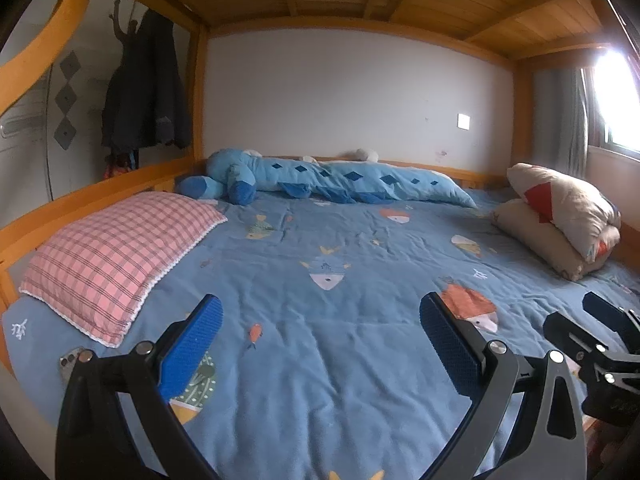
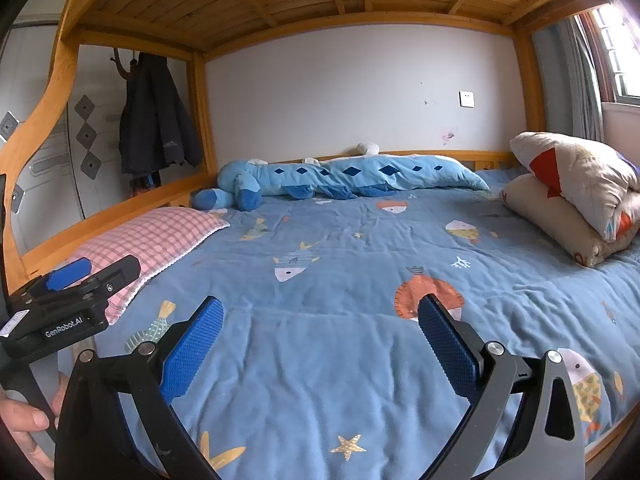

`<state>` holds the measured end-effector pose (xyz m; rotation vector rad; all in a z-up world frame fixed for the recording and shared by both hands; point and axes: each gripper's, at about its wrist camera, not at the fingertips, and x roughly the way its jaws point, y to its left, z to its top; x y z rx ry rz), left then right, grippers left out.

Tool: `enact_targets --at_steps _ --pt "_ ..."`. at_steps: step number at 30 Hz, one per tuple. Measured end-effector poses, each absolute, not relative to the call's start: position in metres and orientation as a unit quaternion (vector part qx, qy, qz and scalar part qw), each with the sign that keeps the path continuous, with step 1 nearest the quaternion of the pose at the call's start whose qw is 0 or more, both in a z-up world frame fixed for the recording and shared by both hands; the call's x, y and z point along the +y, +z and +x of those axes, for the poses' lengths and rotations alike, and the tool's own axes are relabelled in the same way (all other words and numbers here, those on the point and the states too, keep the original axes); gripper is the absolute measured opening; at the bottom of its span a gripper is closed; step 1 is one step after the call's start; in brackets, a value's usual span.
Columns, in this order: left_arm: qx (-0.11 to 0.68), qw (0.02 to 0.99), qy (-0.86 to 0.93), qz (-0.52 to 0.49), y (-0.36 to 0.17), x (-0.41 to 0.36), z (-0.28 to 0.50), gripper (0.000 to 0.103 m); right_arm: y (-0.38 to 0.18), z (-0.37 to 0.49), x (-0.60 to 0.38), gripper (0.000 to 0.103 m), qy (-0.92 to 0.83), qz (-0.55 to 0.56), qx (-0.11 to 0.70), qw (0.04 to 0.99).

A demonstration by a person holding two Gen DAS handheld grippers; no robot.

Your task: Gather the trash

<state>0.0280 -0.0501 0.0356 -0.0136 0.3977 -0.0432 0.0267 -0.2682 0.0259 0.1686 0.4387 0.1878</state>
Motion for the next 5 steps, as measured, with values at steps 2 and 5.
enact_targets --at_steps 2,5 --pt "0.2 0.979 -0.027 -0.006 0.036 -0.0512 0.0282 0.099 0.0257 0.0263 -0.2689 0.095 0.093 0.084 0.218 0.968" --pt "0.199 0.98 -0.028 -0.004 0.0367 -0.0527 0.0271 0.099 0.0253 0.0267 -0.2683 0.095 0.091 0.082 0.218 0.968"
